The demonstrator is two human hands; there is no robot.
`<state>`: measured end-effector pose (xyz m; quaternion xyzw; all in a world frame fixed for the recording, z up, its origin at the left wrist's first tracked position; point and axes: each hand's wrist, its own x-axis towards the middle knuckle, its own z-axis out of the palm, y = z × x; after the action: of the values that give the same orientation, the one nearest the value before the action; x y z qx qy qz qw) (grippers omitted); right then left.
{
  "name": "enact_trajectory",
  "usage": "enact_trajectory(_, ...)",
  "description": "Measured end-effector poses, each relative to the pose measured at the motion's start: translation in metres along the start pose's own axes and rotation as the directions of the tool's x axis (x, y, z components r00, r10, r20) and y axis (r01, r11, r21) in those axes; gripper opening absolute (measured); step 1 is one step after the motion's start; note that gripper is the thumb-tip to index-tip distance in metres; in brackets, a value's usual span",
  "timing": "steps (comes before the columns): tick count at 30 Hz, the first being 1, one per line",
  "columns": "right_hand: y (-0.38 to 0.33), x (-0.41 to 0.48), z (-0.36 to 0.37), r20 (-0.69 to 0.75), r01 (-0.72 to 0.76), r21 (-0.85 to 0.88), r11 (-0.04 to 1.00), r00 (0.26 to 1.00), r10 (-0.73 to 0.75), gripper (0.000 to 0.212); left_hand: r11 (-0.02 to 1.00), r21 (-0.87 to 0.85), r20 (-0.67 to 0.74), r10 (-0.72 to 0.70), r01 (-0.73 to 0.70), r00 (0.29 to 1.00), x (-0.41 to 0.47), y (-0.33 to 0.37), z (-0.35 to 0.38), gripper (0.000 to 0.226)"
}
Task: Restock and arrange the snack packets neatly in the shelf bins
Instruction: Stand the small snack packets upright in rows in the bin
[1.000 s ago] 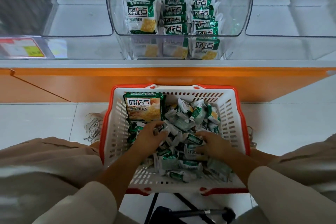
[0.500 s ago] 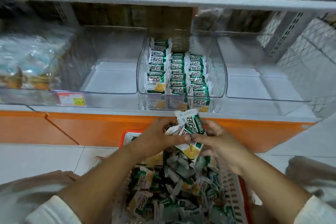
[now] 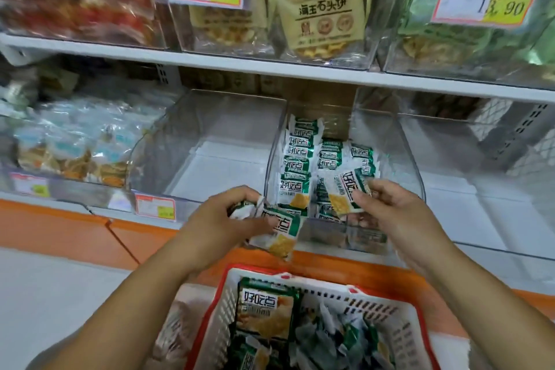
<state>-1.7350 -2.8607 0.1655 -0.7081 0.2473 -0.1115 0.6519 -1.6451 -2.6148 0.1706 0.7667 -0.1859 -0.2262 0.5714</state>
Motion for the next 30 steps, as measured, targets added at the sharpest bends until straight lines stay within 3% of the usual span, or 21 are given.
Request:
enact_trajectory(2, -0.008, 0.019, 0.01, 0.012, 0.132, -0.309, 0.942, 0.991, -0.135, 0.029, 0.999, -0.05, -0.163, 0.012, -0.02, 0.987, 0.003, 0.0, -0.018, 0.014)
enact_trajectory(4, -0.008, 0.034, 0.025, 0.11, 0.221, -0.509, 0.832, 0.975, -0.192, 0.021, 0.997, -0.079, -0.269, -0.005, -0.017, 0.963, 0.008, -0.003, -0.032, 0.011)
enact_trajectory(6, 0.0, 0.046, 0.041, 0.204, 0.239, -0.627, 0.742, 0.969, -0.139, 0.021, 0.995, -0.101, -0.343, -0.016, -0.02, 0.939, 0.014, -0.007, -0.038, 0.013)
enact_trajectory(9, 0.016, 0.055, 0.06, 0.246, 0.215, -0.686, 0.695, 0.968, -0.057, 0.033, 0.994, -0.107, -0.367, -0.036, -0.004, 0.93, 0.024, -0.008, -0.04, 0.022)
enact_trajectory(12, 0.02, 0.061, 0.066, 0.236, 0.229, -0.671, 0.705, 0.968, -0.09, 0.033, 0.991, -0.129, -0.324, -0.022, -0.021, 0.946, 0.03, -0.005, -0.037, 0.029)
enact_trajectory(16, 0.021, 0.061, 0.068, 0.25, 0.224, -0.644, 0.732, 0.965, -0.076, 0.023, 0.993, -0.113, -0.307, -0.007, -0.03, 0.952, 0.034, 0.001, -0.031, 0.015)
enact_trajectory(19, 0.015, 0.059, 0.059, 0.268, 0.223, -0.686, 0.693, 0.962, -0.044, 0.026, 0.991, -0.13, -0.257, -0.013, -0.022, 0.966, 0.033, 0.004, -0.024, 0.016)
enact_trajectory(21, 0.004, 0.053, 0.05, 0.21, 0.227, -0.693, 0.684, 0.971, -0.11, 0.028, 0.989, -0.148, -0.218, -0.011, -0.022, 0.976, 0.031, 0.007, -0.018, 0.017)
enact_trajectory(23, -0.011, 0.039, 0.041, 0.156, 0.218, -0.555, 0.803, 0.975, -0.157, 0.025, 0.987, -0.16, -0.183, 0.004, -0.034, 0.983, 0.03, 0.013, -0.01, 0.015)
enact_trajectory(25, -0.022, 0.02, 0.036, 0.206, 0.192, -0.374, 0.907, 0.971, -0.12, 0.03, 0.984, -0.175, -0.131, 0.021, -0.044, 0.991, 0.03, 0.02, 0.004, 0.014)
enact_trajectory(27, -0.024, 0.004, 0.034, 0.279, 0.156, -0.259, 0.953, 0.957, -0.081, 0.038, 0.986, -0.155, -0.092, 0.041, -0.055, 0.995, 0.032, 0.023, 0.019, 0.021)
enact_trajectory(30, -0.017, -0.006, 0.027, 0.236, 0.114, -0.145, 0.983, 0.969, -0.078, 0.025, 0.991, -0.116, -0.046, 0.06, -0.065, 0.997, 0.031, 0.026, 0.039, 0.034)
